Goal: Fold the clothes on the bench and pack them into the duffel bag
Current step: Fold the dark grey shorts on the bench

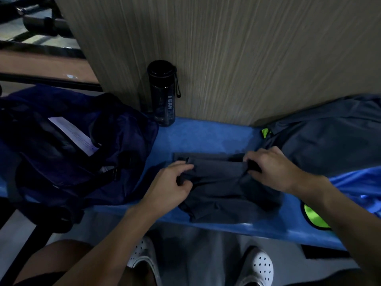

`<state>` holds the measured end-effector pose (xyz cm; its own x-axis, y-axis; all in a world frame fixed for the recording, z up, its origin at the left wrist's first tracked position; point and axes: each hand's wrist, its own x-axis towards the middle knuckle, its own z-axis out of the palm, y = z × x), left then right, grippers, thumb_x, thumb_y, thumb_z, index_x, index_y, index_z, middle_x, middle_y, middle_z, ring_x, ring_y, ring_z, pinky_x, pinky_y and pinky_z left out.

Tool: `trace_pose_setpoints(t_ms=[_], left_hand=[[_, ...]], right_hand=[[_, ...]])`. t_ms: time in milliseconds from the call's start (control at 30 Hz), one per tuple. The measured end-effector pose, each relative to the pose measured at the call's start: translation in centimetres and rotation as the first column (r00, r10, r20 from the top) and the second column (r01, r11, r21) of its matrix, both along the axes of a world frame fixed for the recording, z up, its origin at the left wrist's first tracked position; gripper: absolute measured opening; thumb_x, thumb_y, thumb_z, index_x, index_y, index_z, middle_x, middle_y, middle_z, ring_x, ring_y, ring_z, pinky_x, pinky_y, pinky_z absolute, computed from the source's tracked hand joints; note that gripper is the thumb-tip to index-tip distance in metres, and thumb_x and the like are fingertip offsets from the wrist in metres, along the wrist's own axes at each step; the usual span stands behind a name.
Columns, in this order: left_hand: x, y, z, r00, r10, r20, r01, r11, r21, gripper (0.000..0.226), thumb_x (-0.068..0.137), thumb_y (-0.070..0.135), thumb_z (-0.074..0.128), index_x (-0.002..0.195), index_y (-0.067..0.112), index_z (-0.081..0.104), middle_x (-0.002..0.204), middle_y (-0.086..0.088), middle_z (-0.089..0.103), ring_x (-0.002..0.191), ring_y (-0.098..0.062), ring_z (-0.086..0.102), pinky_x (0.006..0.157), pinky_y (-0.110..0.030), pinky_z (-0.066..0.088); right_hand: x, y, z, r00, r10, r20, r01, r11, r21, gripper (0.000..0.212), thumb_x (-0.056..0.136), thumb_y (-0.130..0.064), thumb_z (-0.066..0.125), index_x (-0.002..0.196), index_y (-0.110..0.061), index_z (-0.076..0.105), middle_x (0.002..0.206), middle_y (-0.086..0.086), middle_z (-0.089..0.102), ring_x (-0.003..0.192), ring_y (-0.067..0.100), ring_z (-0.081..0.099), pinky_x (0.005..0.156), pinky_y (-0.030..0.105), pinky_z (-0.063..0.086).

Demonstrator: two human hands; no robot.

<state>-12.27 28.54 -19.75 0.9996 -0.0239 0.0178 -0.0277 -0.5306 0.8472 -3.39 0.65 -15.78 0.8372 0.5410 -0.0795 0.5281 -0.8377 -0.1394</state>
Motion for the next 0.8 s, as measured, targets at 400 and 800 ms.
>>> trace_pose_setpoints(t_ms=[400,800], left_hand=[[1.6,0.3,0.1,0.989,0.146,-0.038,-0.144,0.989,0.041,0.058,0.093,0.004,0.061,0.147,0.017,0.045,0.14,0.0,0.048,0.127,-0.017,0.049,0.107,-0.024,0.04],[2.3,1.1,-1.8,0.99,-0.085,-0.112,0.135,0.803,0.581,0.054,0.104,0.04,0.042,0.155,0.033,0.023,0.167,-0.003,-0.008,0.154,-0.016,0.0,0.122,-0.051,-0.009]], right_hand=[[1.8,2.7,-0.3,0.989,-0.063,0.133,0.081,0.988,-0.133,0.037,0.093,-0.043,0.054,0.128,-0.03,0.051,0.122,-0.004,0.054,0.117,0.02,0.047,0.099,0.041,0.029],[-8.7,1.6,-5.1,0.991,-0.094,-0.094,0.086,0.993,-0.081,0.09,0.079,-0.076,0.021,0.154,-0.026,0.019,0.161,-0.004,0.016,0.149,0.02,0.015,0.12,0.041,0.012]])
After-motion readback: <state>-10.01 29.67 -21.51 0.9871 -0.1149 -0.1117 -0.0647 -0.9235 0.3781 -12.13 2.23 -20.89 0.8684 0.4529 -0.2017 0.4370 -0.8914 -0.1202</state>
